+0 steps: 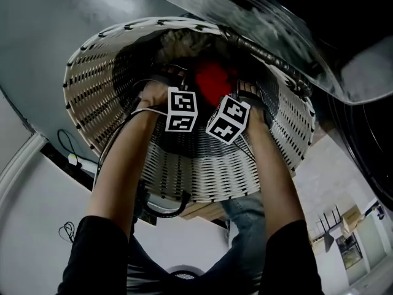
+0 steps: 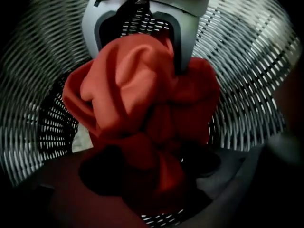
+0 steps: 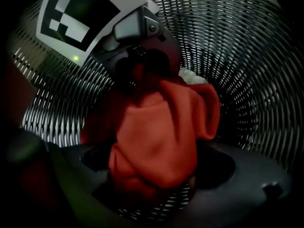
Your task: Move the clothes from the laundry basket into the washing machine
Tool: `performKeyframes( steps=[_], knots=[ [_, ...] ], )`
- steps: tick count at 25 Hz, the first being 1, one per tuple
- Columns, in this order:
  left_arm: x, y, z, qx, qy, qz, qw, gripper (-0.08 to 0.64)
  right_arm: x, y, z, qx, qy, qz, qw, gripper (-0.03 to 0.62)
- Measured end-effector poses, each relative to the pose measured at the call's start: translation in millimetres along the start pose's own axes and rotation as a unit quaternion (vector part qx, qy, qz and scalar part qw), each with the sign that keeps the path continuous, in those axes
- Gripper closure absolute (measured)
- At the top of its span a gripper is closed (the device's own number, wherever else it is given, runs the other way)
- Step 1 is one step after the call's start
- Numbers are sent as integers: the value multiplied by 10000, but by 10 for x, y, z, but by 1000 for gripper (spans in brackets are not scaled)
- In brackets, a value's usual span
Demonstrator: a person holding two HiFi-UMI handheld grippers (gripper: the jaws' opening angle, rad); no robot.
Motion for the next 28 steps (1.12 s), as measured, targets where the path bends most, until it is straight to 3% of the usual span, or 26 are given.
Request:
performKeyframes(
  steps=[4, 7, 11, 19, 23, 28],
  knots=[
    [-34, 17, -21, -139, -16, -29, 9999, 293, -51, 14, 16, 50, 23, -65, 10000, 186],
    [-7, 3, -30, -166, -136, 15, 9998, 474, -27, 31, 44, 83, 148, -128, 9998, 334],
    [114, -1, -125, 97, -273, 137, 9995, 494, 63, 51, 146, 21, 380, -116, 9992, 452],
    [666, -44, -304, 1072, -578, 397, 9918, 499, 538, -116, 291, -432, 873, 453, 9942, 491],
    [1085, -104, -412, 1610, -777, 583, 9822, 499, 914, -235, 321, -784, 1066, 848, 9876, 495],
    [1681, -163, -406, 2328, -1000, 928, 9629, 499, 1472, -399, 294, -1389, 1179, 1502, 9717, 499]
  ],
)
Point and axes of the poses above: the fingertips, and each gripper's own axes: x backward along the fingers, z to its right, y out of its underside, the point moved 4 cm from there along x, backward along the fingers, and after that the axes turned 8 degrees about z, right-handed, at the moved point
